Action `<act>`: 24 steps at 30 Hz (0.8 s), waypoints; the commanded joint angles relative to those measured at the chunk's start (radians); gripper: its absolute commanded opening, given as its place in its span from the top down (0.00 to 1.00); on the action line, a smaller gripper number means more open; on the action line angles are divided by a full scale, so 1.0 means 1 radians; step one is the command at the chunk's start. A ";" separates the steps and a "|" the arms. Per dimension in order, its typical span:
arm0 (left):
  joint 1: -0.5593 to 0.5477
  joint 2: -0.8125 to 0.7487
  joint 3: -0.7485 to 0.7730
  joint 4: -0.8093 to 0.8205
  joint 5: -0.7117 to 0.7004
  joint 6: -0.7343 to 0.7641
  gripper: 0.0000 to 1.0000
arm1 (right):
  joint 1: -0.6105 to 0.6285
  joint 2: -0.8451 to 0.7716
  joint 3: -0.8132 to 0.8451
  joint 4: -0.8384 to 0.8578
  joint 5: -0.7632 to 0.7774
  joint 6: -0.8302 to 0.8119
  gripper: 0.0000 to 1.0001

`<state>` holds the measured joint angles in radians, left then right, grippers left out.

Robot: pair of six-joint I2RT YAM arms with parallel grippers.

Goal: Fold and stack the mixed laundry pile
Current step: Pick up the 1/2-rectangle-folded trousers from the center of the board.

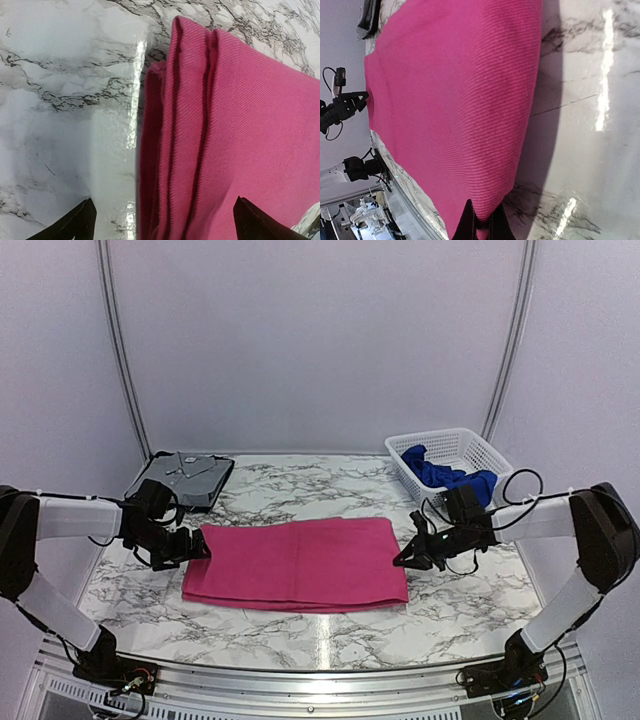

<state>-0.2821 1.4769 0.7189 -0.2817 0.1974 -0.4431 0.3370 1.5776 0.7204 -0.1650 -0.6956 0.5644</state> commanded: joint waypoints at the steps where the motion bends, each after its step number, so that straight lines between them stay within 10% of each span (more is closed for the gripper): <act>1: 0.002 -0.032 -0.017 0.031 0.078 -0.015 0.01 | -0.080 -0.127 0.020 -0.121 0.029 -0.041 1.00; 12: -0.066 -0.030 -0.025 0.168 0.188 -0.121 0.01 | -0.158 -0.254 0.266 -0.383 -0.040 -0.149 1.00; 24: -0.182 0.172 -0.028 0.470 0.286 -0.323 0.23 | -0.048 -0.113 0.532 -0.426 -0.093 -0.123 1.00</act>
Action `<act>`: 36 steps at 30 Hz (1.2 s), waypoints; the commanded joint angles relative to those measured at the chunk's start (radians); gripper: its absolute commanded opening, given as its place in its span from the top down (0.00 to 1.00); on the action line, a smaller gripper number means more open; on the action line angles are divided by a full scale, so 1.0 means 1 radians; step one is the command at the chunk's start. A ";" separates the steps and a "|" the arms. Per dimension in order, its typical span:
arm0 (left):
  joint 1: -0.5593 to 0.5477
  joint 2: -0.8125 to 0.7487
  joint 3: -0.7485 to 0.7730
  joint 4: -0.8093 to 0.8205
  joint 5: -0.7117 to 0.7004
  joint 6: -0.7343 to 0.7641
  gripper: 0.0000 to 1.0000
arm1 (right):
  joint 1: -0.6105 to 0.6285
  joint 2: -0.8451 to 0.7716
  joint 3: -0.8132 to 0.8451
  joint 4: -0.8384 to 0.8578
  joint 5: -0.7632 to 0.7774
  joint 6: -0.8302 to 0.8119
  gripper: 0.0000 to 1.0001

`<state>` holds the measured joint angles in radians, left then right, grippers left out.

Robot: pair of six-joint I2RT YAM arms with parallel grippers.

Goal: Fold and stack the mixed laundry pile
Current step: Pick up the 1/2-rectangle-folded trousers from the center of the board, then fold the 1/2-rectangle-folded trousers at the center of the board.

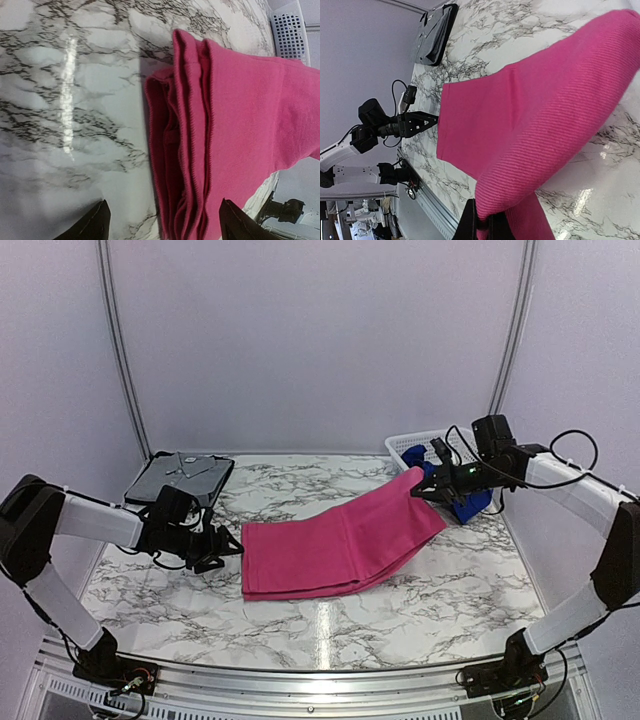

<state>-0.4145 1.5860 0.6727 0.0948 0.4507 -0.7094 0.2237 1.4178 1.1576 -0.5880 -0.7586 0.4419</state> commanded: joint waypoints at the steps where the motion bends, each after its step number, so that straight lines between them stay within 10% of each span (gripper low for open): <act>1: -0.063 0.080 0.028 0.093 0.033 -0.057 0.24 | 0.089 0.064 0.115 -0.003 -0.029 0.004 1.00; 18: -0.110 0.212 0.065 0.120 0.033 -0.065 0.74 | 0.455 0.492 0.613 -0.074 0.054 0.037 1.00; 36: -0.115 0.255 0.077 0.127 0.050 -0.062 0.87 | 0.672 0.931 1.013 -0.106 -0.059 0.090 1.00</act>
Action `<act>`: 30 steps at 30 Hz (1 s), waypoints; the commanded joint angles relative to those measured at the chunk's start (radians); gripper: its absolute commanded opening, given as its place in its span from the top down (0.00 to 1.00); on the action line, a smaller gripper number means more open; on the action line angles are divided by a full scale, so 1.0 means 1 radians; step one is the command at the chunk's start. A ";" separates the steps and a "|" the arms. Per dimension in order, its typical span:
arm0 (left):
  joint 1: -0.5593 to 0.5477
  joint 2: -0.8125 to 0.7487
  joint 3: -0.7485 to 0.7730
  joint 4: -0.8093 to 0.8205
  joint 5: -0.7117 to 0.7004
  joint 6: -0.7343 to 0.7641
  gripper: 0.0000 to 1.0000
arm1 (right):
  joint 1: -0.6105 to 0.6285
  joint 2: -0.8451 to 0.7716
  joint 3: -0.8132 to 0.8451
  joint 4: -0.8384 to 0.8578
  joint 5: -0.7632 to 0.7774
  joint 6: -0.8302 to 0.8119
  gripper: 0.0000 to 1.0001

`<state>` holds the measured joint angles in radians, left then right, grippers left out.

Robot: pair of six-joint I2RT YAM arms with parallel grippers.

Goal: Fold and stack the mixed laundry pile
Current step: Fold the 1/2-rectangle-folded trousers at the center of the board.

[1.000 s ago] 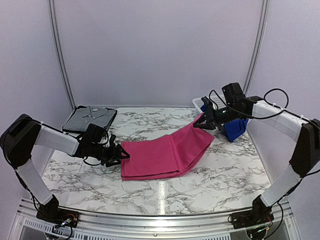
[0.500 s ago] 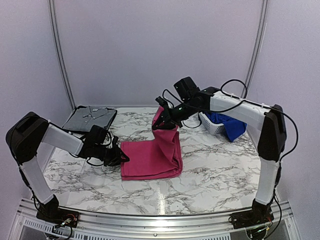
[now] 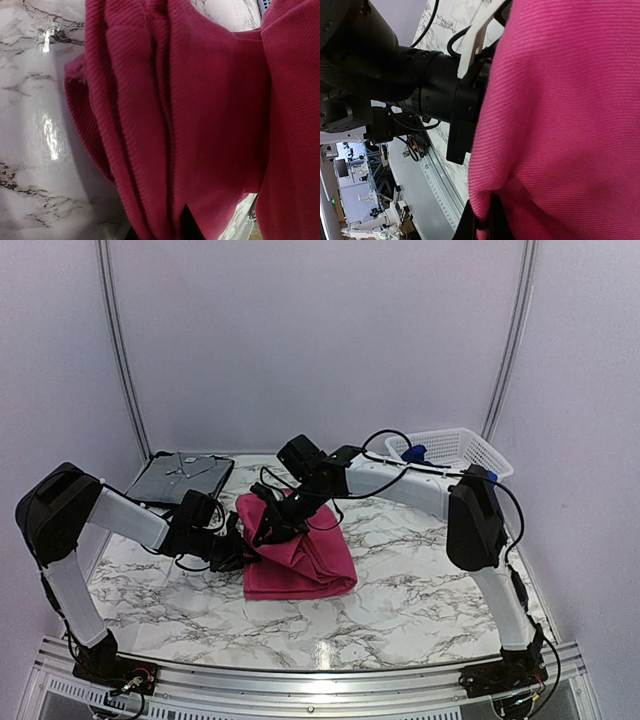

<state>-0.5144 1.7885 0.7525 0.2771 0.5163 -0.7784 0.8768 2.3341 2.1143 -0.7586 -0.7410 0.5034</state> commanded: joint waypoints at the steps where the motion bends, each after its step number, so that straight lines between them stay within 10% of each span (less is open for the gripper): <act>1: -0.015 0.055 -0.002 -0.055 -0.014 0.007 0.87 | 0.019 0.024 0.056 0.071 -0.079 0.034 1.00; 9: -0.015 0.063 0.000 -0.055 -0.008 0.008 0.88 | 0.019 0.083 0.057 0.178 -0.123 0.104 1.00; 14: 0.014 -0.006 -0.033 -0.072 0.001 -0.012 0.58 | 0.010 0.088 0.016 0.208 -0.118 0.121 1.00; 23: 0.201 -0.296 -0.051 -0.427 -0.117 0.145 0.13 | -0.065 -0.103 -0.050 0.359 -0.180 0.119 0.39; 30: 0.183 -0.417 0.040 -0.474 -0.102 0.229 0.06 | -0.190 -0.371 -0.347 0.392 -0.201 0.069 0.34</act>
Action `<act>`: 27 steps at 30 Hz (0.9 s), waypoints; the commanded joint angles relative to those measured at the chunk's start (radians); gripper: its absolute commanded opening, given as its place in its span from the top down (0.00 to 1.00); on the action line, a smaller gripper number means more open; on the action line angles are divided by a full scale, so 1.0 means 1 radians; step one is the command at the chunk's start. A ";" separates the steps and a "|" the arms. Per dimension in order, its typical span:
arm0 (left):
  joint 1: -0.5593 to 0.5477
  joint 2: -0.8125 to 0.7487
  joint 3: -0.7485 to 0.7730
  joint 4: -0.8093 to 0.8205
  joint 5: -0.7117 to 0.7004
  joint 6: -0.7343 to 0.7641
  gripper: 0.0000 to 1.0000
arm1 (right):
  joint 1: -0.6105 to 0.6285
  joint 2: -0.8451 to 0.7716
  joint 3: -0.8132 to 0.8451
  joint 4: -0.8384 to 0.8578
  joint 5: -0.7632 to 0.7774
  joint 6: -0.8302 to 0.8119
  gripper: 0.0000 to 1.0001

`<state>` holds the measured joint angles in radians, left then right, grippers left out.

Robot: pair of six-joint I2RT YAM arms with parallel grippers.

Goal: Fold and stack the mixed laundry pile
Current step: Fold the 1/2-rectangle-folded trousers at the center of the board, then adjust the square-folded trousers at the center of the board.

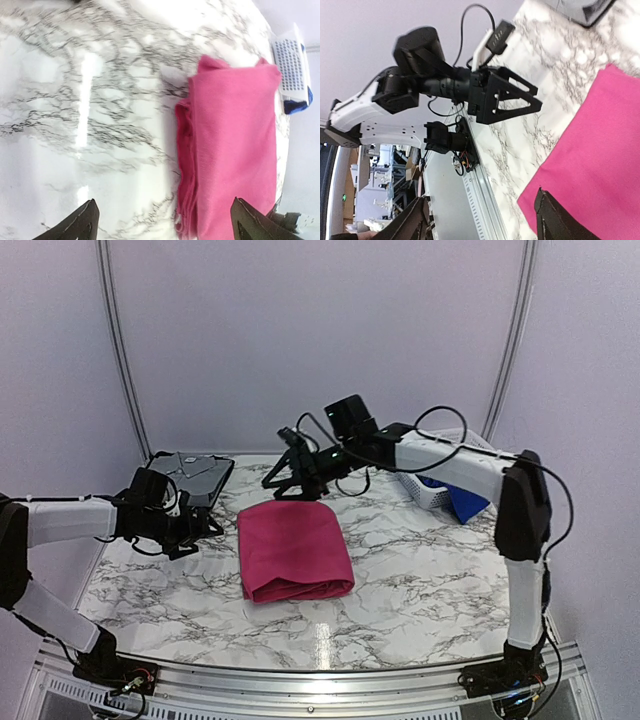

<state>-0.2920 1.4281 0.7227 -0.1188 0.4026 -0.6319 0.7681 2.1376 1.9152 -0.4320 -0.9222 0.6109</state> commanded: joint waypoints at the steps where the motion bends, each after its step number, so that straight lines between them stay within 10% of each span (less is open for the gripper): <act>1: -0.069 -0.062 0.094 -0.079 0.020 0.105 0.08 | -0.102 -0.208 -0.223 0.062 -0.010 -0.049 0.37; 10: -0.213 0.067 0.283 -0.129 -0.077 0.169 0.25 | -0.140 -0.300 -0.596 -0.114 0.231 -0.228 0.60; 20: -0.210 0.550 0.857 -0.412 -0.192 0.507 0.07 | -0.185 -0.379 -0.856 0.061 0.309 -0.074 0.40; 27: -0.225 0.748 1.058 -0.422 -0.066 0.535 0.08 | -0.175 -0.253 -0.871 0.290 0.118 0.012 0.45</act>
<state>-0.5072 2.1117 1.6974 -0.4675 0.2653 -0.1543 0.5888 1.8206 1.0519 -0.2974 -0.7052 0.5579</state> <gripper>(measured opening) 0.933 0.591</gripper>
